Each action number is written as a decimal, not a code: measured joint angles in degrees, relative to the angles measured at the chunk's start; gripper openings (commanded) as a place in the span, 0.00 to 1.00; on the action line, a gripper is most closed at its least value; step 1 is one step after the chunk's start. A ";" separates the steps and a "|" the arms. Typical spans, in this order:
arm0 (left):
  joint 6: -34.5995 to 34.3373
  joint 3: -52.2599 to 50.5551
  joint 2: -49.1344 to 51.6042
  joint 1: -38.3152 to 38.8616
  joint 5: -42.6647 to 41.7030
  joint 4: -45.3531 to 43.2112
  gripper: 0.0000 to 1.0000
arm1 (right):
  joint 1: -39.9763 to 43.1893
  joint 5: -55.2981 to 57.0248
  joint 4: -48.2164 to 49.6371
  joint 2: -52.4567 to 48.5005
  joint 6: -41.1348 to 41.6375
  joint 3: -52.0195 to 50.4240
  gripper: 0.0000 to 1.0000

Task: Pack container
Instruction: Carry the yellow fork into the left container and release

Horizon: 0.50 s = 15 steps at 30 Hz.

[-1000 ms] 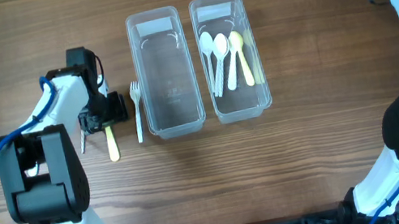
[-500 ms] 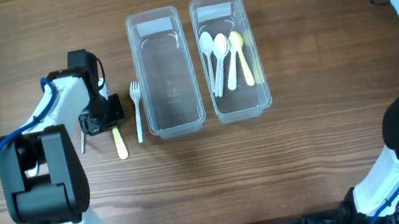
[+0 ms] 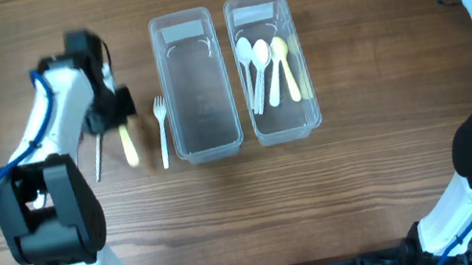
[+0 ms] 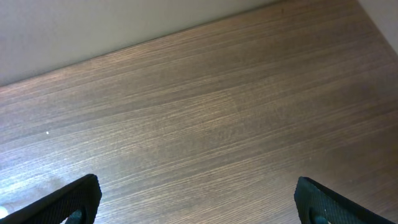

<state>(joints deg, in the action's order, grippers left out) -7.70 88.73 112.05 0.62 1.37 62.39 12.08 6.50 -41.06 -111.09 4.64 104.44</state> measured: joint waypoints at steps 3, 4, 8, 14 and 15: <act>-0.20 8.83 -0.26 0.00 -0.15 1.79 0.04 | 0.02 -0.02 -0.02 0.00 0.00 0.00 1.00; -0.48 11.63 -0.52 0.02 -0.81 2.25 0.04 | 0.02 0.00 0.00 0.00 0.00 0.00 1.00; -2.73 16.26 -2.03 0.35 -4.83 2.10 0.04 | 0.02 -0.02 0.00 0.00 0.00 0.00 1.00; -5.16 16.50 -2.23 4.70 -9.31 1.20 0.04 | 0.02 -0.02 0.00 0.00 0.00 0.00 1.00; -5.31 16.50 -2.23 5.99 -9.73 0.50 0.04 | 0.02 -0.02 0.00 0.00 0.00 0.00 1.00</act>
<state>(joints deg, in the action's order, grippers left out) -13.02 105.23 109.82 6.61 -8.36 62.89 12.10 6.48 -41.06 -111.09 4.64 104.44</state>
